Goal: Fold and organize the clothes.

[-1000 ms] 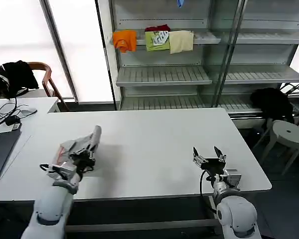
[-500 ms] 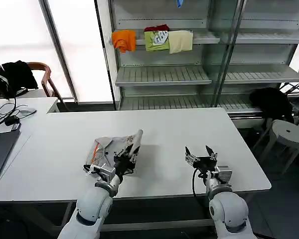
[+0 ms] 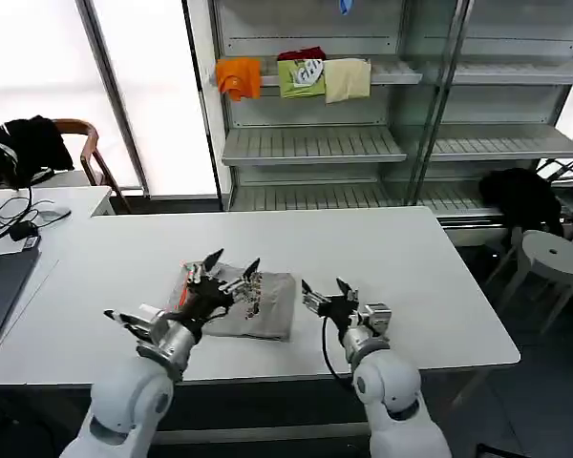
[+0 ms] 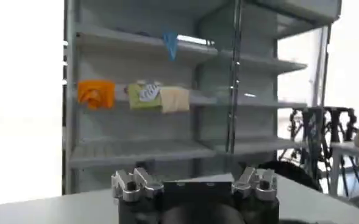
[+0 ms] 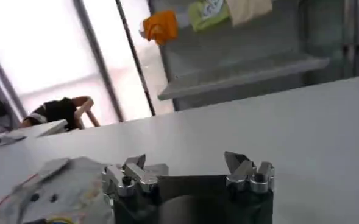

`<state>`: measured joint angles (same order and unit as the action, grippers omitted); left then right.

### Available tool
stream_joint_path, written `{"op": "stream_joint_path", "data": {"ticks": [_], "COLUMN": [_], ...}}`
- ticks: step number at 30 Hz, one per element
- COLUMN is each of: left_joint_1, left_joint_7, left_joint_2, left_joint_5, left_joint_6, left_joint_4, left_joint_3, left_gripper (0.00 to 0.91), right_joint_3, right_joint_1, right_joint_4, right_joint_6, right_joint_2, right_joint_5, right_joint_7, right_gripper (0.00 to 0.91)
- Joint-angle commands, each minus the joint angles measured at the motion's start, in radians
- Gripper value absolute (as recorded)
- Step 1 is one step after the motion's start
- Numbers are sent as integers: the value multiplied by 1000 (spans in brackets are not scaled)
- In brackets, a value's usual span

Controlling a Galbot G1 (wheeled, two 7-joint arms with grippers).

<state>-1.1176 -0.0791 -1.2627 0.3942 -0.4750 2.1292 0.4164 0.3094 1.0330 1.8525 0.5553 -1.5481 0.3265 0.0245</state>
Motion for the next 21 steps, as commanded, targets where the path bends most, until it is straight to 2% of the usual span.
{"op": "stream_joint_path", "data": {"ticks": [1,4,7,8,9,11,12,14,21], "left_joint_1": [-95,-108,-128,-137,-143,-154,-158,-167,-196], "left_joint_7": [-35,-33,-35,-37,-37,-35,-34,-34,-34], "left_joint_2": [27,27,40,48,52,62,64,70,81], "left_joint_5": [59,63,76,84,91,105,114,126,156], "left_joint_6": [15,11,8,6,5,-3,-6,-8,-7], "left_joint_4": [21,6,9,11,12,12,14,15,30], "left_joint_3": [196,233,263,276,285,303,310,323,348], "left_gripper": [907,907,907,907,907,907,907,907,907], "right_joint_3": [-120,-137,-145,-145,-147,-149,-148,-147,-136], "right_joint_1": [-52,-50,-36,-33,-28,-25,-21,-17,-12], "right_joint_4": [-136,-152,-150,-148,-147,-148,-149,-149,-129], "right_joint_6": [23,23,23,24,24,24,24,24,23], "right_joint_2": [-46,-42,-39,-39,-39,-39,-40,-44,-56], "right_joint_5": [157,160,156,155,153,151,150,149,149], "right_joint_7": [23,52,80,86,93,108,112,114,121], "right_gripper": [907,907,826,635,584,333,141,0,0]}}
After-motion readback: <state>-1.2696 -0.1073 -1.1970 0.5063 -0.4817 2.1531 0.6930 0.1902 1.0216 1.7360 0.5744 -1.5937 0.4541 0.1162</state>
